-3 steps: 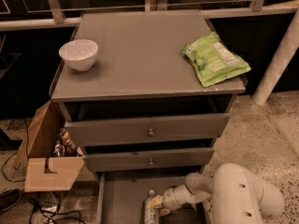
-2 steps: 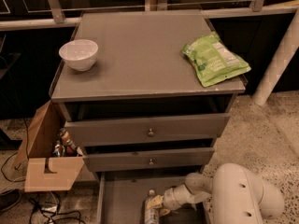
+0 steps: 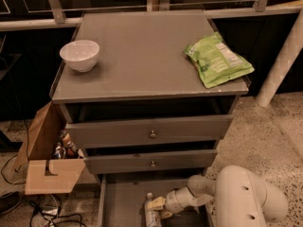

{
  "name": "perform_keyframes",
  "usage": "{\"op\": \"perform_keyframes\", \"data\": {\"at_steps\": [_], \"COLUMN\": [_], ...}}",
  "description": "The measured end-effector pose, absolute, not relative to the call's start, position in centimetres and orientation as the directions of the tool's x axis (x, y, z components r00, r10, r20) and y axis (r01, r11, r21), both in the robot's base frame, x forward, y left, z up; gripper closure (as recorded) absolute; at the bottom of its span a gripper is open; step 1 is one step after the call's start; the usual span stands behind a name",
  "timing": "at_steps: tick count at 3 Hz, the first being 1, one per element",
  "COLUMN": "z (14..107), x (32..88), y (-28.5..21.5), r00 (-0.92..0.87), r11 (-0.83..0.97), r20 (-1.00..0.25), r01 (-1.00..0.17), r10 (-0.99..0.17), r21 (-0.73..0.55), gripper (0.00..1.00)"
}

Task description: Place blue plastic bottle into bottom drawer

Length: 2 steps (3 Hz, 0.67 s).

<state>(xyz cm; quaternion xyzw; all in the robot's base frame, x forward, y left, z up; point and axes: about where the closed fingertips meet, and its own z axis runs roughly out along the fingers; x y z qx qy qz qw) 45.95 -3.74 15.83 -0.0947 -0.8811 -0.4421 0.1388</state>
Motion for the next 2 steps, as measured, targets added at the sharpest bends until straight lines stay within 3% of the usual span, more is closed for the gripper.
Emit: {"op": "perform_keyframes", "data": {"at_steps": [1, 2], "z": [15.83, 15.83], "x": [45.94, 45.94], "y": [-3.74, -3.74], "r00": [-0.944, -0.944], "r11": [0.591, 0.591], "r20": [0.328, 0.328], "r01": [0.29, 0.29], "r10": [0.044, 0.044], "r21": [0.753, 0.753], "gripper": [0.0, 0.0]}}
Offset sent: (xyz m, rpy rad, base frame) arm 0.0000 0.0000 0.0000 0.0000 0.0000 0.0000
